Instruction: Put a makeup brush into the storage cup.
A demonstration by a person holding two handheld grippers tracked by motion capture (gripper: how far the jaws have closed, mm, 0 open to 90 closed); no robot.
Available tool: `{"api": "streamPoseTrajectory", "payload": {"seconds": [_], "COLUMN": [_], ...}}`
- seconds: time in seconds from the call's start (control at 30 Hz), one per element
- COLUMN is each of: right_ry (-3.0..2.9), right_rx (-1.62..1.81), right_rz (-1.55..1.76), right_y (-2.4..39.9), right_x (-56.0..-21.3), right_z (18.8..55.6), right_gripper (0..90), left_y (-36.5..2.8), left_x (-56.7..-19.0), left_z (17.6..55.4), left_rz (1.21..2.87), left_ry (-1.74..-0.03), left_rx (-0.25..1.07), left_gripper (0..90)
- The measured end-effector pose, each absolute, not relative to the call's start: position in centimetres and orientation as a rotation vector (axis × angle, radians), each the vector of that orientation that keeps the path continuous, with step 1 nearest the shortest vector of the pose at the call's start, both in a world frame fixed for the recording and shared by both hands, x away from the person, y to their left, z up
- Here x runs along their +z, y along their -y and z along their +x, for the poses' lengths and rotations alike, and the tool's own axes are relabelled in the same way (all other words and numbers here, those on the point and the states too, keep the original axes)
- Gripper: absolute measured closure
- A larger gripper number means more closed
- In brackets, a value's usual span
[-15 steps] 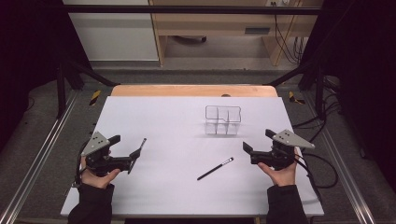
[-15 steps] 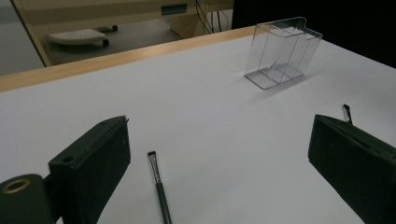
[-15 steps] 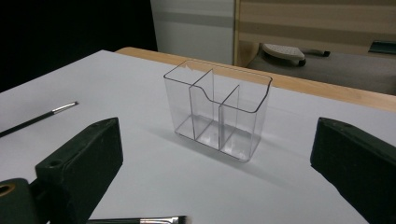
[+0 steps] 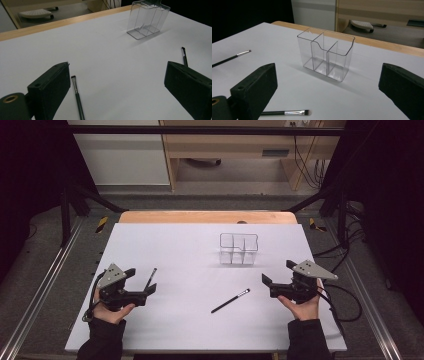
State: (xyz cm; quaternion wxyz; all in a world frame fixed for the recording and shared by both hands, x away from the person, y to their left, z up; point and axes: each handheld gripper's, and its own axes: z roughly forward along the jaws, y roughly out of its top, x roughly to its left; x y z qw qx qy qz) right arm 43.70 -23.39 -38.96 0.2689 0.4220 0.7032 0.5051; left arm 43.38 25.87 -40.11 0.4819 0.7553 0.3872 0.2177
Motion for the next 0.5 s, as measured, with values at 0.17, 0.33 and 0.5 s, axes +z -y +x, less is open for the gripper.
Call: {"api": "streamPoseTrajectory", "payload": {"seconds": [0.17, 0.33, 0.5], "right_ry": [-1.929, -1.991, -2.054], "right_rx": [1.366, 1.339, 1.314], "right_rz": [1.133, 1.111, 1.082], "right_y": [23.0, 22.1, 20.9], "right_x": [-39.1, -39.4, -39.7], "right_z": [43.7, 43.9, 44.1], "right_gripper": [2.4, 2.5, 2.7], "left_y": [-25.7, -25.8, -25.9], "left_x": [-40.4, -40.7, -40.9], "left_z": [43.5, 43.5, 43.6], "left_rz": [1.854, 1.855, 1.862], "left_ry": [-0.953, -0.966, -0.976], "left_rx": [0.525, 0.521, 0.522], "left_gripper": [5.7, 5.9, 5.6]}}
